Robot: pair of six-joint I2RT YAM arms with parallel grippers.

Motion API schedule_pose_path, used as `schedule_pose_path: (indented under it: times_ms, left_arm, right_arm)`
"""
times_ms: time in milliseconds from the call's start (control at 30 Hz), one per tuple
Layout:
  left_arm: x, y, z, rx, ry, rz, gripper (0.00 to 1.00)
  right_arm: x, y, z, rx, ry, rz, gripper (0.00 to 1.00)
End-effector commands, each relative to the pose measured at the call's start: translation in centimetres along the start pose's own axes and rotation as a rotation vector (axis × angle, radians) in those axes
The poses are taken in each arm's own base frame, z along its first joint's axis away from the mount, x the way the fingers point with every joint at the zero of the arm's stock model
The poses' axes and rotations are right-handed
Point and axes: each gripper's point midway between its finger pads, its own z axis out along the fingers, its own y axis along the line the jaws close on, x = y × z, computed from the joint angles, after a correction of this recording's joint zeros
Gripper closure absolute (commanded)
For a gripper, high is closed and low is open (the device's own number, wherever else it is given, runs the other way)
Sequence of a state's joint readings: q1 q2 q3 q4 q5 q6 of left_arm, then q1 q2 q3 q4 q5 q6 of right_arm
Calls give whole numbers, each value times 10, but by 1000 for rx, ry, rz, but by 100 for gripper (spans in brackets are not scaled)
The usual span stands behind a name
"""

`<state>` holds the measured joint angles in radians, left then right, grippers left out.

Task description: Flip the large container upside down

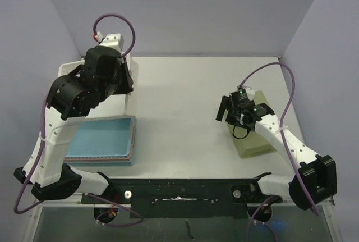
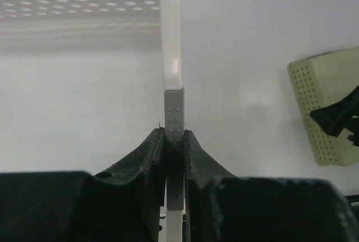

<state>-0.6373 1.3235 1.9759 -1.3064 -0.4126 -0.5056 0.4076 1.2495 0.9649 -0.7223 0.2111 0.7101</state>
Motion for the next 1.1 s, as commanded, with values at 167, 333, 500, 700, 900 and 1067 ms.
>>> schedule_pose_path:
  times_ms: [167, 333, 500, 700, 900, 1067]
  left_arm:
    - [-46, -118, -24, 387, -81, 82, 100]
    - [-33, -188, -24, 665, -32, 42, 100]
    - [-26, -211, -27, 801, -20, -3, 100]
    - [-9, -229, -24, 941, 12, -68, 100]
    - [19, -241, -16, 1041, 144, -104, 100]
    - [34, -250, -24, 1199, 247, -147, 100]
  right_arm:
    - [10, 6, -3, -89, 3, -11, 5]
    - [23, 26, -1, -172, 28, -24, 5]
    - [35, 12, 19, -96, 70, -22, 5]
    - [6, -62, 30, 156, 48, 142, 5]
    - [-45, -40, 8, -58, -15, 158, 6]
    - [-76, -16, -46, -201, -149, 138, 6]
